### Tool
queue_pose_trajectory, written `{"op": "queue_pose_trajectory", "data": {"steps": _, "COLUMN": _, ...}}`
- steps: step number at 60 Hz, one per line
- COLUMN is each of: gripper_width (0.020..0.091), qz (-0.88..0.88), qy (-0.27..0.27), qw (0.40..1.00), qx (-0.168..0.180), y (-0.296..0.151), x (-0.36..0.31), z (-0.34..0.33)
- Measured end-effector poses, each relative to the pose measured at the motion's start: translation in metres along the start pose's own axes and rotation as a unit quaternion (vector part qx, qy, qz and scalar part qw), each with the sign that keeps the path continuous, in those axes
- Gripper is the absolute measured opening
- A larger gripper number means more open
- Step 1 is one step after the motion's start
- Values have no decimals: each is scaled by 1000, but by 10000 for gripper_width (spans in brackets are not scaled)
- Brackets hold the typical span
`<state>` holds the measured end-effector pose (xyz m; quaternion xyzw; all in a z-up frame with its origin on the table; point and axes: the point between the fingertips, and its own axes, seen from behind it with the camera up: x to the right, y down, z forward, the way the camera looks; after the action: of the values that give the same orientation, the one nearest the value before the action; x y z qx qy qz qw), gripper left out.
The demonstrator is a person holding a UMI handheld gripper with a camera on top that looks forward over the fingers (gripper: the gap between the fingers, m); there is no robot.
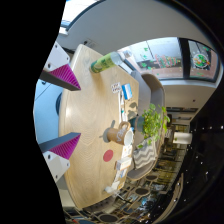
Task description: Pour water
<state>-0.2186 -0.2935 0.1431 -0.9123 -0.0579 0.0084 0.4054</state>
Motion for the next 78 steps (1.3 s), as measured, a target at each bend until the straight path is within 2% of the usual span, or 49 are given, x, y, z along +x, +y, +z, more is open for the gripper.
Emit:
{"op": "queue_pose_trajectory", "data": {"steps": 13, "gripper_width": 853, "qz": -9, "qy": -73, "qw": 997, "qx": 32, "y": -16, "x": -148, "z": 38}}
{"op": "queue_pose_trajectory", "data": {"steps": 22, "gripper_width": 856, "qz": -1, "qy": -87, "qw": 994, "qx": 64, "y": -43, "x": -200, "z": 81}}
{"op": "queue_pose_trajectory", "data": {"steps": 30, "gripper_width": 850, "qz": 17, "qy": -80, "qw": 993, "qx": 91, "y": -67, "x": -218, "z": 125}}
{"op": "queue_pose_trajectory", "data": {"steps": 35, "gripper_width": 778, "qz": 18, "qy": -71, "qw": 992, "qx": 101, "y": -74, "x": -221, "z": 148}}
{"op": "queue_pose_trajectory", "data": {"steps": 41, "gripper_width": 626, "qz": 22, "qy": -72, "qw": 992, "qx": 100, "y": -74, "x": -226, "z": 172}}
{"op": "queue_pose_trajectory", "data": {"steps": 43, "gripper_width": 553, "qz": 21, "qy": -80, "qw": 991, "qx": 102, "y": -72, "x": -230, "z": 176}}
{"op": "queue_pose_trajectory", "data": {"steps": 49, "gripper_width": 493, "qz": 3, "qy": -75, "qw": 990, "qx": 119, "y": -78, "x": -229, "z": 178}}
{"op": "queue_pose_trajectory", "data": {"steps": 57, "gripper_width": 402, "qz": 12, "qy": -76, "qw": 990, "qx": 119, "y": -79, "x": -228, "z": 176}}
{"op": "queue_pose_trajectory", "data": {"steps": 67, "gripper_width": 395, "qz": 42, "qy": -89, "qw": 987, "qx": 124, "y": -108, "x": -216, "z": 160}}
{"op": "queue_pose_trajectory", "data": {"steps": 78, "gripper_width": 395, "qz": 178, "qy": -171, "qw": 955, "qx": 162, "y": -201, "x": -187, "z": 114}}
